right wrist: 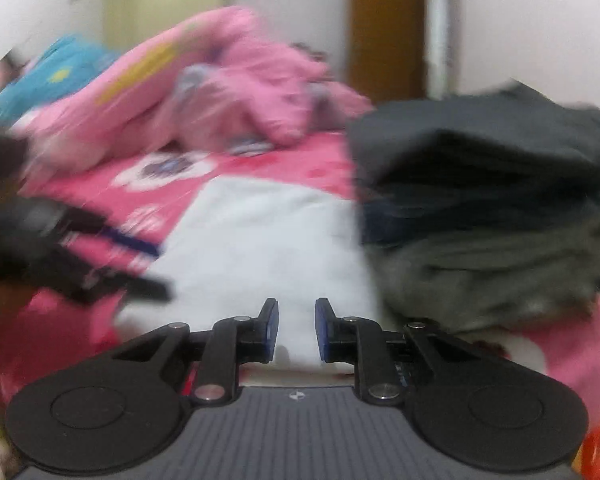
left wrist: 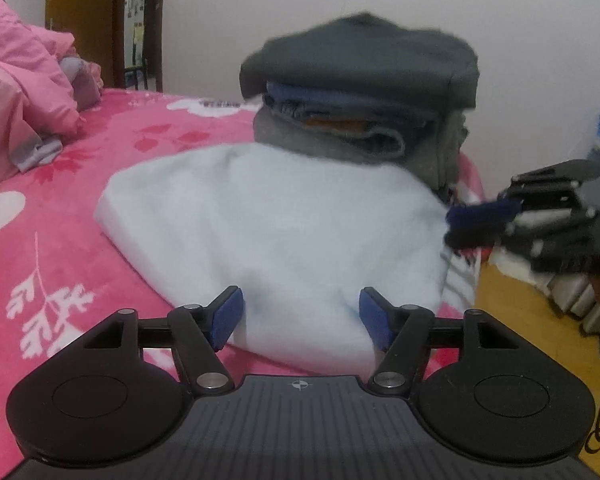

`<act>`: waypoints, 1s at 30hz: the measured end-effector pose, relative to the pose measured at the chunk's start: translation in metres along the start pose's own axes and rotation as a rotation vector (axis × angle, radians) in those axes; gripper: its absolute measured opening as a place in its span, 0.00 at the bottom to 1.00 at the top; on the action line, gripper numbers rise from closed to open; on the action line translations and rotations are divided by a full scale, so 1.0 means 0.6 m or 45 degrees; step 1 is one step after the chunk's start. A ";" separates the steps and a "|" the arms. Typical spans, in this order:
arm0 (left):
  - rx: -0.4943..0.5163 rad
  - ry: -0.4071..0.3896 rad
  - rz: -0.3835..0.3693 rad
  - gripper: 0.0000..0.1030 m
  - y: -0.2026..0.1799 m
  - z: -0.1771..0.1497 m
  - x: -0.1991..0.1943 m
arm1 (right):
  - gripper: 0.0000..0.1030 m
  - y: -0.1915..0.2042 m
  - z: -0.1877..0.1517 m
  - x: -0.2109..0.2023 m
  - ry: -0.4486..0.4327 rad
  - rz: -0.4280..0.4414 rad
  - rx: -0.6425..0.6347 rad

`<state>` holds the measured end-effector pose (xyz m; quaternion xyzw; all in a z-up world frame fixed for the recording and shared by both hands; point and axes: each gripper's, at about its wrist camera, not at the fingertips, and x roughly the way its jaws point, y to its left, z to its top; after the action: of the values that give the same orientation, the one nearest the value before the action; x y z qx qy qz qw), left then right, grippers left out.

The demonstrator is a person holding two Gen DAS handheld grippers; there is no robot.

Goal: Fold clothes

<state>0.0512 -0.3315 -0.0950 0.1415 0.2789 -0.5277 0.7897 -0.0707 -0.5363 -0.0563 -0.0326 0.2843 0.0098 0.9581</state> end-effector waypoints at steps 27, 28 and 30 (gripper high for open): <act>-0.652 -0.189 0.187 0.65 0.173 0.090 0.033 | 0.40 -0.057 0.013 0.069 -0.083 -0.058 0.404; -0.657 -0.205 0.185 0.66 0.168 0.090 0.014 | 0.41 -0.054 0.018 0.060 -0.092 -0.066 0.408; -0.664 -0.234 0.181 0.66 0.157 0.089 -0.024 | 0.41 -0.042 0.024 0.041 -0.104 -0.078 0.409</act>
<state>0.1485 -0.3099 -0.0502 -0.0957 0.3217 -0.3921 0.8565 -0.0412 -0.5606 -0.0564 0.1128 0.2418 -0.0638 0.9616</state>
